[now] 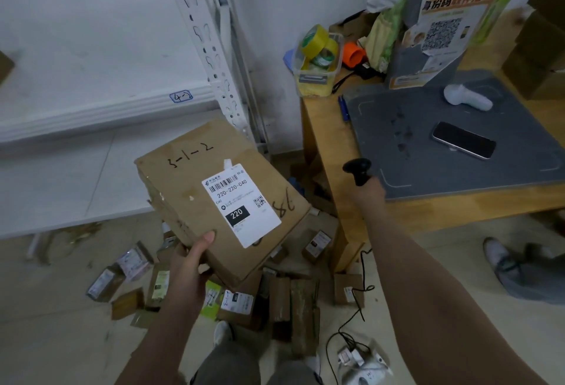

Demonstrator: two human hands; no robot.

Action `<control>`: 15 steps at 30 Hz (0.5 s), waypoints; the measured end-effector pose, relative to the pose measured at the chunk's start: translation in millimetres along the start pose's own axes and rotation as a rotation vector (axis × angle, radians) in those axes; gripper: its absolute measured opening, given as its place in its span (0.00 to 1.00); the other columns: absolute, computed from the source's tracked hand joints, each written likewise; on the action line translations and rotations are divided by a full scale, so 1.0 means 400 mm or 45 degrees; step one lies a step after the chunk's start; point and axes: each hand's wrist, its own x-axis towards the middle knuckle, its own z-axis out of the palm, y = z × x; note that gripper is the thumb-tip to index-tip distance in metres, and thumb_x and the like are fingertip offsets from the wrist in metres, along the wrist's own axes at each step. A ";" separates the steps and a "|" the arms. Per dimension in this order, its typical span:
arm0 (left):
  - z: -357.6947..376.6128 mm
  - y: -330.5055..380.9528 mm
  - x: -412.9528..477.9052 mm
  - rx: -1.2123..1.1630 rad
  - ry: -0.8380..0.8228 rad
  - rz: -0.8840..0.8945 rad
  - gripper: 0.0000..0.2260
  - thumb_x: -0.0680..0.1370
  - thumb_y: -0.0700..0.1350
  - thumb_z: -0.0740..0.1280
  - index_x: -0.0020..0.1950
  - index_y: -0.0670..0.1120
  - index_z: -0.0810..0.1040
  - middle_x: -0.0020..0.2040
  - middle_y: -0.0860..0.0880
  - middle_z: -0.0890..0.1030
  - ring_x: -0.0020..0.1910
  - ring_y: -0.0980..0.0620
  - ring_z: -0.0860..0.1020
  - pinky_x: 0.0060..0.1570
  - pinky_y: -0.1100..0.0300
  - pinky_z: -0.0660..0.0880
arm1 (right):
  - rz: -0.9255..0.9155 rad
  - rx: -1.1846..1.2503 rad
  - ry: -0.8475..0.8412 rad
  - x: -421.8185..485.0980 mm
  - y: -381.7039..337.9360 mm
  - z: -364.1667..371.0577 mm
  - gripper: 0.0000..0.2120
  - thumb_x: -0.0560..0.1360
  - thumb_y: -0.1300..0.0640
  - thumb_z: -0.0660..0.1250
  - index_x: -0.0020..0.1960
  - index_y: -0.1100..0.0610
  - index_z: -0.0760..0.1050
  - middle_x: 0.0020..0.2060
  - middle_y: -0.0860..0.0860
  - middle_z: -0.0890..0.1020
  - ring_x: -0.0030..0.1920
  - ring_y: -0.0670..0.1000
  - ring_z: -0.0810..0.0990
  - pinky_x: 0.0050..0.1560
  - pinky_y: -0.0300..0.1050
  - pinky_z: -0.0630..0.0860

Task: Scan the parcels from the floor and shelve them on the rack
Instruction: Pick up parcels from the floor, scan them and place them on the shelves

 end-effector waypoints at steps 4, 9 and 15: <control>0.000 0.000 -0.005 0.047 -0.036 0.007 0.38 0.65 0.49 0.79 0.73 0.44 0.71 0.65 0.41 0.79 0.55 0.45 0.79 0.57 0.40 0.77 | 0.012 -0.076 -0.032 0.029 0.002 0.014 0.23 0.77 0.65 0.62 0.71 0.66 0.65 0.65 0.64 0.73 0.65 0.63 0.73 0.60 0.54 0.74; 0.007 -0.010 -0.006 0.057 -0.055 0.036 0.34 0.66 0.50 0.73 0.71 0.46 0.73 0.63 0.44 0.81 0.57 0.44 0.80 0.49 0.50 0.76 | -0.033 -0.134 -0.010 0.029 0.039 0.022 0.27 0.74 0.68 0.64 0.72 0.65 0.64 0.66 0.63 0.72 0.67 0.62 0.71 0.65 0.55 0.73; 0.036 -0.010 -0.010 0.075 -0.069 0.018 0.32 0.66 0.50 0.72 0.70 0.47 0.73 0.60 0.46 0.82 0.54 0.47 0.81 0.49 0.50 0.77 | -0.058 -0.211 0.025 0.015 0.046 0.022 0.33 0.73 0.65 0.68 0.74 0.65 0.58 0.69 0.63 0.66 0.69 0.63 0.67 0.68 0.58 0.69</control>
